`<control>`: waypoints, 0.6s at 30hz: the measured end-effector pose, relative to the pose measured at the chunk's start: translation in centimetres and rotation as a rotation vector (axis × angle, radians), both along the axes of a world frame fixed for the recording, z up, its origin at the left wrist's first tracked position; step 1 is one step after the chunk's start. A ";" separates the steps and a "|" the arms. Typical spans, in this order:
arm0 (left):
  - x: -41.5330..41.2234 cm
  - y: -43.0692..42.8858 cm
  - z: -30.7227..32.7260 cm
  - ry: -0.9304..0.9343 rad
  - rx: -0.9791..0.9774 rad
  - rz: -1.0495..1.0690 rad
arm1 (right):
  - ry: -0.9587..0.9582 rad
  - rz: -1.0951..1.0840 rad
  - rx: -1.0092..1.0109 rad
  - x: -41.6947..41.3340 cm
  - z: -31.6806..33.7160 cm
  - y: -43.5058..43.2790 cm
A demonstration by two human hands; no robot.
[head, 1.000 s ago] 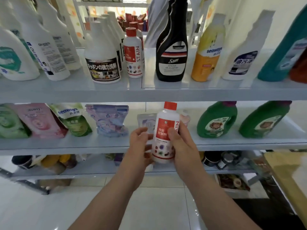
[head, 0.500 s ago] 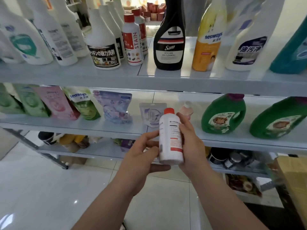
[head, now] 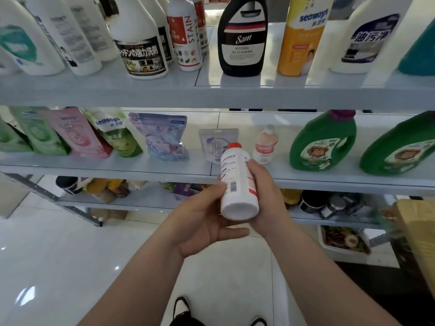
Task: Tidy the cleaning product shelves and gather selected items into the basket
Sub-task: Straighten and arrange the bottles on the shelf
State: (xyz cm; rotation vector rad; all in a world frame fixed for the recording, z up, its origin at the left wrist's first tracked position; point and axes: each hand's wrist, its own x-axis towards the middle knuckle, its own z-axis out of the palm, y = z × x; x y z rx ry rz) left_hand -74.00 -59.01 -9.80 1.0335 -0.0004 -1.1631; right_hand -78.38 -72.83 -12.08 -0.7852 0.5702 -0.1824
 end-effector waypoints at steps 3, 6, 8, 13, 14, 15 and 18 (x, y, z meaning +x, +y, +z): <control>1.0 0.3 -0.2 -0.099 0.023 0.104 | -0.045 0.069 -0.332 0.9 0.4 0.7; 2.4 0.8 -0.7 -0.481 0.239 0.184 | -0.037 0.096 -0.528 1.8 1.3 2.0; 3.4 1.6 -0.8 -0.563 0.250 0.188 | -0.038 0.063 -0.531 2.6 1.5 2.7; 6.0 3.3 -0.5 -0.438 0.115 0.040 | -0.112 0.002 -0.458 4.7 2.3 4.4; 6.4 3.6 -0.5 -0.457 0.099 -0.009 | -0.129 0.007 -0.449 5.1 2.2 4.8; 6.9 4.2 -0.5 -0.495 0.089 -0.040 | -0.137 0.017 -0.450 5.5 2.2 5.3; 8.1 5.9 -0.8 -0.644 0.142 -0.016 | -0.172 0.089 -0.525 6.8 2.1 6.4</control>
